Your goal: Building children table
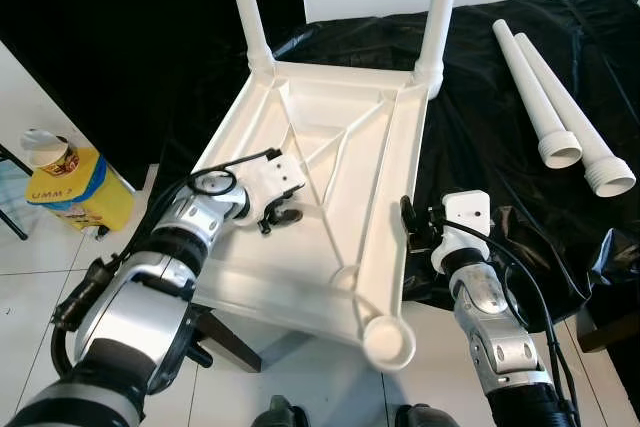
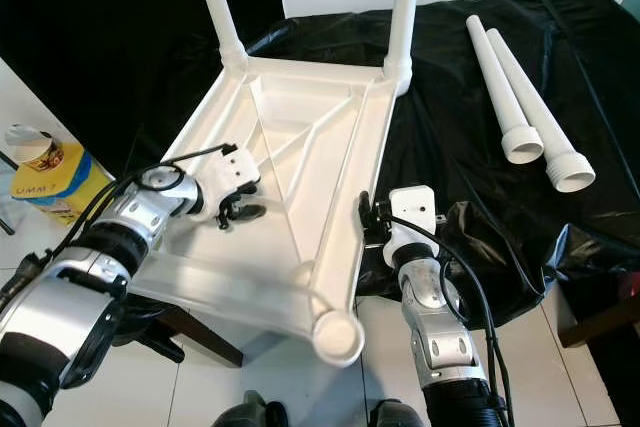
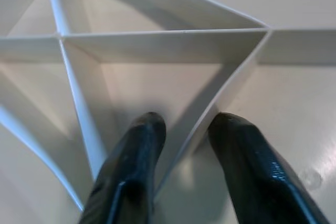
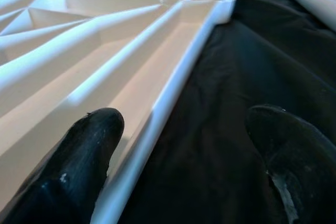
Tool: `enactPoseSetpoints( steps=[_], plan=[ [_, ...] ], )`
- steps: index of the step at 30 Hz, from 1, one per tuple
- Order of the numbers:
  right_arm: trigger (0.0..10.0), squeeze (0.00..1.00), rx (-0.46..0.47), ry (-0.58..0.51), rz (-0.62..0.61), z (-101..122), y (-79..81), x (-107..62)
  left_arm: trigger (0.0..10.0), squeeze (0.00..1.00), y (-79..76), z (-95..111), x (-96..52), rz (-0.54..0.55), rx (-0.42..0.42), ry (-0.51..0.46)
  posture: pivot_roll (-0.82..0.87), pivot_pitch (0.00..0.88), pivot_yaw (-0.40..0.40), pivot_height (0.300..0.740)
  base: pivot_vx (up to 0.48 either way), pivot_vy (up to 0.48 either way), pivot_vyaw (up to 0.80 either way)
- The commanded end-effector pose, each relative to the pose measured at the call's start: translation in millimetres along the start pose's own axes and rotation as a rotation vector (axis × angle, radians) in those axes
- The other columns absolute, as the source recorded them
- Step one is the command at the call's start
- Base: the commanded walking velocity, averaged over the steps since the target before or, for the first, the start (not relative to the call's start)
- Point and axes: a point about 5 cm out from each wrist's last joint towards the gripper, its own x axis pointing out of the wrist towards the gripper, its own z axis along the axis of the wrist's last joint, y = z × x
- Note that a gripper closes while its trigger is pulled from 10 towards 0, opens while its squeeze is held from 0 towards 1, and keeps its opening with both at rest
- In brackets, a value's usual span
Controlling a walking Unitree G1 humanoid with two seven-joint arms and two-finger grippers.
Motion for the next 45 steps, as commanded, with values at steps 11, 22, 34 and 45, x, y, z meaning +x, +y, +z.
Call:
enactPoseSetpoints(
  steps=[11,22,34,45],
  plan=[
    [10.0,0.00,-0.013,0.064,-0.004,-8,0.0,-3.0,10.0,0.00,21.9,-1,-4.8,0.263,-0.149,-0.031,-0.12,0.176,0.082,0.740,0.000,0.000,0.00],
    [10.0,0.00,-0.031,0.019,-0.102,4,-20.1,9.5,10.0,1.00,20.3,21,-2.1,0.184,-0.189,-0.171,-0.12,0.170,0.088,0.740,0.000,0.000,0.00],
    [10.0,0.00,-0.029,-0.046,-0.274,17,-49.7,19.6,10.0,0.00,13.0,44,-13.6,0.062,-0.070,-0.368,-0.10,0.172,0.089,0.740,0.000,0.000,0.00],
    [10.0,0.00,-0.031,-0.123,-0.398,34,-81.9,31.4,10.0,0.00,1.4,80,-53.2,0.064,-0.140,-0.729,-0.08,0.177,0.077,0.740,0.000,0.000,0.00]
  ],
)
